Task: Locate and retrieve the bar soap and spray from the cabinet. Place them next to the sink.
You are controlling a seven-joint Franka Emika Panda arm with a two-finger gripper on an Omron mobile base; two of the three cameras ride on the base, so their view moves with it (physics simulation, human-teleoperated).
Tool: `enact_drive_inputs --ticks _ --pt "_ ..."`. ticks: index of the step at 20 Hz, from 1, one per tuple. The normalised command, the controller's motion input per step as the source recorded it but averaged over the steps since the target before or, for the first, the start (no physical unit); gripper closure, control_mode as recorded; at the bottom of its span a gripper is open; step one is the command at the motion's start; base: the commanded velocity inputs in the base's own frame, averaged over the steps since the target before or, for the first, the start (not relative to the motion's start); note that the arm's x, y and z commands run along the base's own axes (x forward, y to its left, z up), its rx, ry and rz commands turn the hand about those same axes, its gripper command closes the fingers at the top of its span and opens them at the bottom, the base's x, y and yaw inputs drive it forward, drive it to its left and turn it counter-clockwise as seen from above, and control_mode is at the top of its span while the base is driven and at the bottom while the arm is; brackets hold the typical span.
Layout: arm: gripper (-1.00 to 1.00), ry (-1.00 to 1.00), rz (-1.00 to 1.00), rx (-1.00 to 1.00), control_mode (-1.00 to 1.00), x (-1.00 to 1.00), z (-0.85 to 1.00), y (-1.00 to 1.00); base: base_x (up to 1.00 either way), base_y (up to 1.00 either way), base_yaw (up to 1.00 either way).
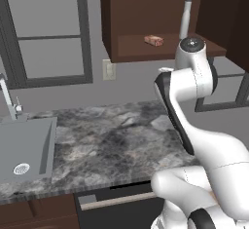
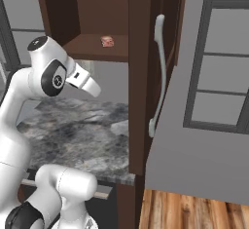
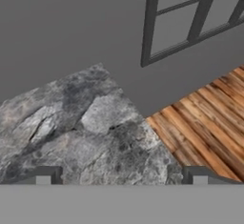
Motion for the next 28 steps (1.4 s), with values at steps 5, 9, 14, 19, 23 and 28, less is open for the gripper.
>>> enact_drive_inputs --ticks 5,9,14,19,23,28 --pt "-1.0 0.0 -0.01 0.0 -1.0 -0.1 0.0 -0.01 0.0 0.0 0.0" --pt "-1.0 -0.06 0.0 0.0 -1.0 -0.18 0.02 0.0 0.0 0.0 0.0" --pt "-1.0 -0.13 0.0 0.0 -1.0 -0.24 0.12 0.0 0.0 0.0 0.0" --pt "-1.0 -0.16 0.0 0.0 -1.0 -0.24 0.2 0.03 0.0 0.0 0.0" --pt "-1.0 -0.07 0.0 0.0 -1.0 -0.19 0.25 0.0 0.0 0.0 0.0" --pt "-1.0 -0.04 0.0 0.0 -1.0 -0.04 0.32 0.0 0.0 0.0 0.0"
